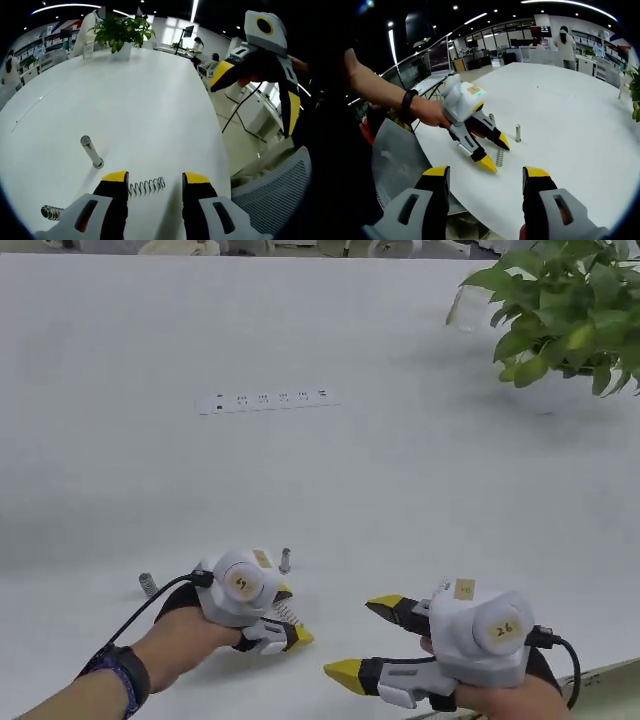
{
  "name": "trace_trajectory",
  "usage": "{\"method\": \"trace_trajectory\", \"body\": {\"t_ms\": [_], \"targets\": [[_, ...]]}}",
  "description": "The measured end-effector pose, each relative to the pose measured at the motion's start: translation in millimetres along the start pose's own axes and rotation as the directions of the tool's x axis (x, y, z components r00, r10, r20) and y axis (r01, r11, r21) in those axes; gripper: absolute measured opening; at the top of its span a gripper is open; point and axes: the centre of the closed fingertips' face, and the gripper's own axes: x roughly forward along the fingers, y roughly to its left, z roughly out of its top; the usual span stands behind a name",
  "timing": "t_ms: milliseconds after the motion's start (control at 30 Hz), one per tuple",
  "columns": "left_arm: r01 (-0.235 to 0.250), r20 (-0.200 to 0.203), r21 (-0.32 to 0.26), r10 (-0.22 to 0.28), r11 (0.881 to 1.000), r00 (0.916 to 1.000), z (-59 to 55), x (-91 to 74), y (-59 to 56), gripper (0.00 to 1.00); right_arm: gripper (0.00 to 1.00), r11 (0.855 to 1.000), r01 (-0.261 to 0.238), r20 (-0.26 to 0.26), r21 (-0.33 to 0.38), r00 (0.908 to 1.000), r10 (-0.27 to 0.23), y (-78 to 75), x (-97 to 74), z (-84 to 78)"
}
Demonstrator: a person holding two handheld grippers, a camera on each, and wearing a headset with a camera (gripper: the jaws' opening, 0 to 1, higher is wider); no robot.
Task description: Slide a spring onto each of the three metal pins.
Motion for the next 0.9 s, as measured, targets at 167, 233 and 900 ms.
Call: {"method": "trace_trajectory", "body": {"t_ms": [167,233,900], "targets": [[0.015,-0.071,0.074,-0.009,0.997,0.9975,-17.1,-5.2,-2.6,0.37,0.57,1.000,-0.003,0.003,-0.003,1.0000,0.003,0.0,-0.8,0.3],[0.021,-0.081,0.078,-0.014,0.997,0.9966,-20.4,-7.0,-3.4,0.37,0.57,1.000,-0.002,0.003,-0.004,1.0000,0.002,0.0,-1.2,-0.1],[0.005,-0.149,0.151,0.018,0.988,0.9886,-36.2,-16.5,-5.1,0.09,0.56,1.000,-0.007,0.005,-0.017,1.0000,0.007,4.0,-1.8,0.9]]}}
